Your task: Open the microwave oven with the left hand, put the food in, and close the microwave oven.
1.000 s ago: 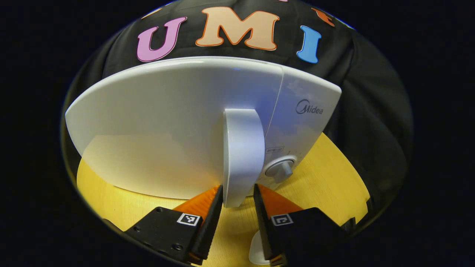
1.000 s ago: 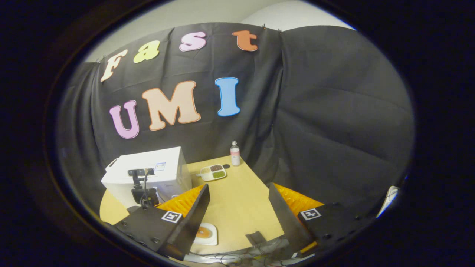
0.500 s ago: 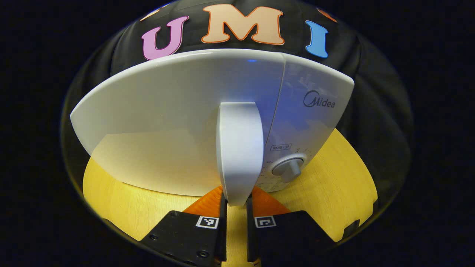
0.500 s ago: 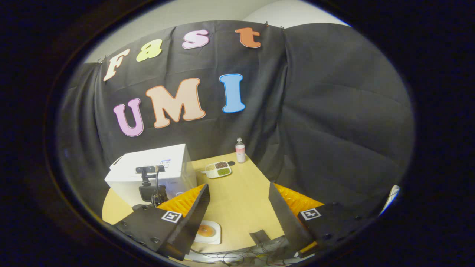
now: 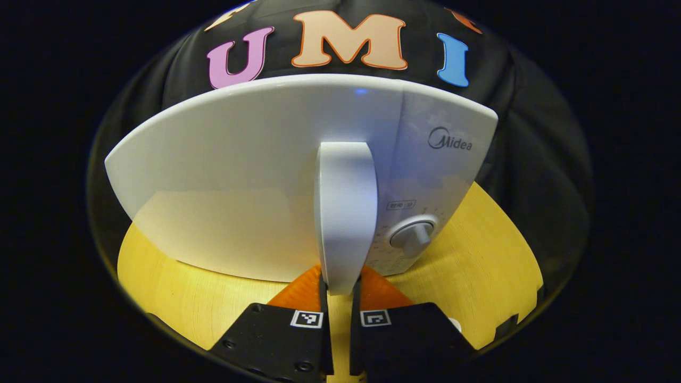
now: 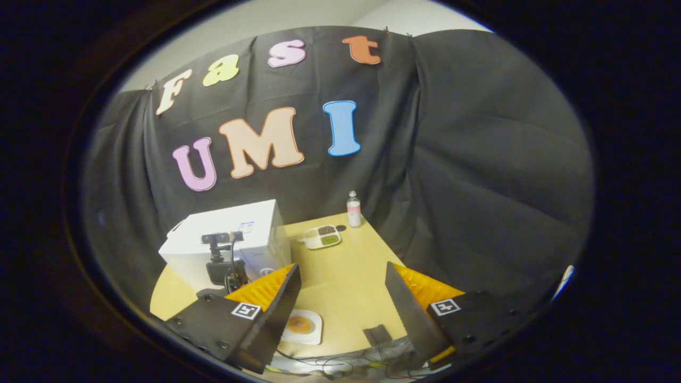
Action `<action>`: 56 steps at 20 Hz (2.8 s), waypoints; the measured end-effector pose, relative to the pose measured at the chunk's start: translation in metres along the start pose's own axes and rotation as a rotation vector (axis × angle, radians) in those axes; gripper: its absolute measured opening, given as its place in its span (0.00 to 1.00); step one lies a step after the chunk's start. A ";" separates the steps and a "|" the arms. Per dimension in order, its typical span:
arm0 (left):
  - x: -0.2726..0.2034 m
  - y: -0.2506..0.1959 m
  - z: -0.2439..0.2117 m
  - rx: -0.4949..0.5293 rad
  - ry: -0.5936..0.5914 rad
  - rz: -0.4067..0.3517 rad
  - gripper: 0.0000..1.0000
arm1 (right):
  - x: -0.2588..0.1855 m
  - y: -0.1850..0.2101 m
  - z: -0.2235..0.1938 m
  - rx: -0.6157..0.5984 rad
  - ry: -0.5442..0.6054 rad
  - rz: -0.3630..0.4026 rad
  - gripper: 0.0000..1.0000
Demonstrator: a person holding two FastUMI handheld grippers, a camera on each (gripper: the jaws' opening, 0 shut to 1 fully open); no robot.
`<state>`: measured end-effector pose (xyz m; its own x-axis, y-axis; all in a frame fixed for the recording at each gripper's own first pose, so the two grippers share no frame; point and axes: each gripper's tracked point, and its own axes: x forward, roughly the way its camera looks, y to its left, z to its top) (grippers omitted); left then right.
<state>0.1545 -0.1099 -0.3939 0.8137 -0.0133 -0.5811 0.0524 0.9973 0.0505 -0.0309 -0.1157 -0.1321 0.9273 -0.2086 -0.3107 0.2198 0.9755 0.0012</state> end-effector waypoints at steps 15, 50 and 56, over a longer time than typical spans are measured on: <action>-0.043 0.006 -0.027 -0.012 -0.047 0.050 0.05 | 0.018 0.007 -0.021 -0.059 0.065 0.124 0.92; -0.254 0.162 -0.141 -0.347 0.003 0.420 0.80 | 0.075 0.095 -0.155 -0.305 0.336 0.517 0.92; -0.276 0.199 -0.154 -0.406 0.029 0.381 0.88 | 0.077 0.122 -0.194 -0.329 0.400 0.462 0.93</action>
<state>-0.1488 0.1030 -0.3484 0.7151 0.3502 -0.6050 -0.4745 0.8787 -0.0521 0.0087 0.0008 -0.3407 0.7069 0.2127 -0.6746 -0.3325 0.9417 -0.0515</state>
